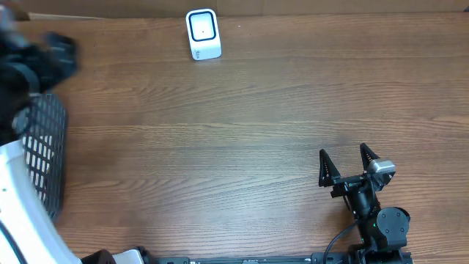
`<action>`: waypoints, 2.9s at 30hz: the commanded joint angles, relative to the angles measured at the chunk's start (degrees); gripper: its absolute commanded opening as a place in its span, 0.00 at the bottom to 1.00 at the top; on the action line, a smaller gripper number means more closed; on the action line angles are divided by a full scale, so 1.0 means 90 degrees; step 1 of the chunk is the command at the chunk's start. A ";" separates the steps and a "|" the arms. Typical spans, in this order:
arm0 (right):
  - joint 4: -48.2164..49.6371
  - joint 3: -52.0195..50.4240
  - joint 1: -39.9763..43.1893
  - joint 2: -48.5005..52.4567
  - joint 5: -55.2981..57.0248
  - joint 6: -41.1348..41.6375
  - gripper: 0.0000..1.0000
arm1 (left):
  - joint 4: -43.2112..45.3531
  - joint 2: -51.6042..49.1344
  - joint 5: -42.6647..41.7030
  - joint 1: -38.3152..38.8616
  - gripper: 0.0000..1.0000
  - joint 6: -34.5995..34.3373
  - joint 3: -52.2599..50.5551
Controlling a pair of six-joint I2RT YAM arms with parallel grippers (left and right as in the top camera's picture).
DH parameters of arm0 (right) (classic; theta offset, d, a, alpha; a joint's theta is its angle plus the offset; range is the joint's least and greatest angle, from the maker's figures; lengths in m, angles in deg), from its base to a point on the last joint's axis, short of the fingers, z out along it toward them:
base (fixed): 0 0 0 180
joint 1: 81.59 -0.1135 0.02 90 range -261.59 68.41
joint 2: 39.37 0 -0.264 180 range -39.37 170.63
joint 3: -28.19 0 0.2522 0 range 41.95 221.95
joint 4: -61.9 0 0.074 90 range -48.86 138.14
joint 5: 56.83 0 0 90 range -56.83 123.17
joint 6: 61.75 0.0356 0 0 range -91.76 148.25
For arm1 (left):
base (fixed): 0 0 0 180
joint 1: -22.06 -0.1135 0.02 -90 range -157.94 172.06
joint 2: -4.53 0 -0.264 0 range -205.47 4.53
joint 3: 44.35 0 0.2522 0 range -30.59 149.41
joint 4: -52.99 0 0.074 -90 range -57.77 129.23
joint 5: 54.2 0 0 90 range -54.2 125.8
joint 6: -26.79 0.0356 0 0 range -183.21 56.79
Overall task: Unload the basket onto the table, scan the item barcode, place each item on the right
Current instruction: 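Move the left gripper over the basket and reach down inside, then grasp the teal tissue pack in the basket with the left gripper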
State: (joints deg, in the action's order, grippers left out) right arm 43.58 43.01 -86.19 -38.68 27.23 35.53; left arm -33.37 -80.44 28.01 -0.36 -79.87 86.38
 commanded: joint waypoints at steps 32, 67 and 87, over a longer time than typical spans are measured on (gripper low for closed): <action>0.0019 -0.0068 -0.0029 -0.0058 0.0039 0.0012 1.00 | 0.0415 -0.2548 0.2076 -0.3580 0.73 -0.0600 -0.1729; 0.0019 -0.0068 -0.0029 -0.0058 0.0039 0.0012 1.00 | 0.1596 -0.3150 0.1741 -0.3507 0.04 -0.0381 -0.2793; 0.0022 -0.0068 -0.0029 -0.0058 0.0039 0.0015 1.00 | 0.1846 -0.0410 0.1049 -0.3507 0.17 -0.0578 -0.2647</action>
State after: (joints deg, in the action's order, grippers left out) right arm 43.56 43.01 -86.19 -38.68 27.21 35.56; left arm -16.45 -83.80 38.81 -32.29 -85.18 62.46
